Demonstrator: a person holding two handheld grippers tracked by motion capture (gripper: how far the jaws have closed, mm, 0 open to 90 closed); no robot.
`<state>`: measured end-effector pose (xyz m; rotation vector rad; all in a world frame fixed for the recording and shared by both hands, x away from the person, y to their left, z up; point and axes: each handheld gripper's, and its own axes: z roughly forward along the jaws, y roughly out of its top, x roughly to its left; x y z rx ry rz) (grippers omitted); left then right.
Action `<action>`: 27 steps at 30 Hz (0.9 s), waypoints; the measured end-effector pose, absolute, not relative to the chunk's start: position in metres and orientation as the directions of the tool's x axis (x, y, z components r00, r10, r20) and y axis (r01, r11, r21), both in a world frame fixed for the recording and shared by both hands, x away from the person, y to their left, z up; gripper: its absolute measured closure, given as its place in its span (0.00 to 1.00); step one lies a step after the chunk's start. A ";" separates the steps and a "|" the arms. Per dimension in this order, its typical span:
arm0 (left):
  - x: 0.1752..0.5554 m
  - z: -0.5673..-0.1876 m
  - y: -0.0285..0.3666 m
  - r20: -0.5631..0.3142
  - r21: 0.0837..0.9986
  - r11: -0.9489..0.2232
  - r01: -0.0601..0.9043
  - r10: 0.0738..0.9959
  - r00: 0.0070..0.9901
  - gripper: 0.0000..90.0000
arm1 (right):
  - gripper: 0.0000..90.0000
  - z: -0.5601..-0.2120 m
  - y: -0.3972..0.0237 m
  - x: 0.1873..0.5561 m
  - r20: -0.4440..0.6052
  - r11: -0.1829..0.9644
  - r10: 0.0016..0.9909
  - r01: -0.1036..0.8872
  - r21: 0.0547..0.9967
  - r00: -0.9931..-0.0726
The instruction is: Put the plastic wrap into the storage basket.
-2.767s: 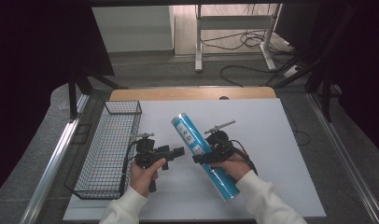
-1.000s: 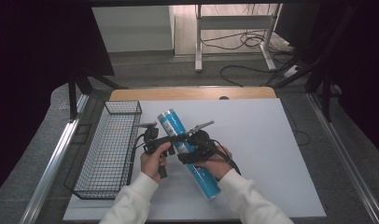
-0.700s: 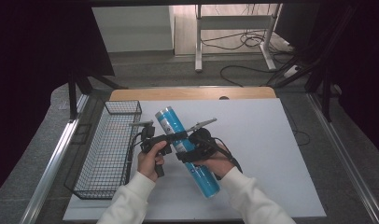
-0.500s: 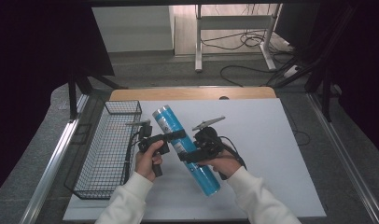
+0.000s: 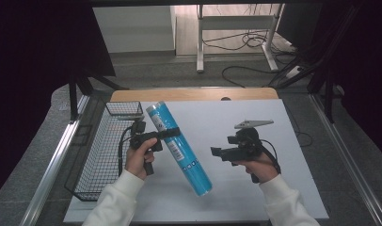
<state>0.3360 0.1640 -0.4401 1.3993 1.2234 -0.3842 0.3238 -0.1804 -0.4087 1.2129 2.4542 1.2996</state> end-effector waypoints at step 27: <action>0.330 -0.405 0.207 -0.731 0.578 0.165 0.799 0.540 0.417 0.36 | 0.18 -0.453 -0.226 0.318 0.227 0.278 0.783 0.653 0.704 -0.579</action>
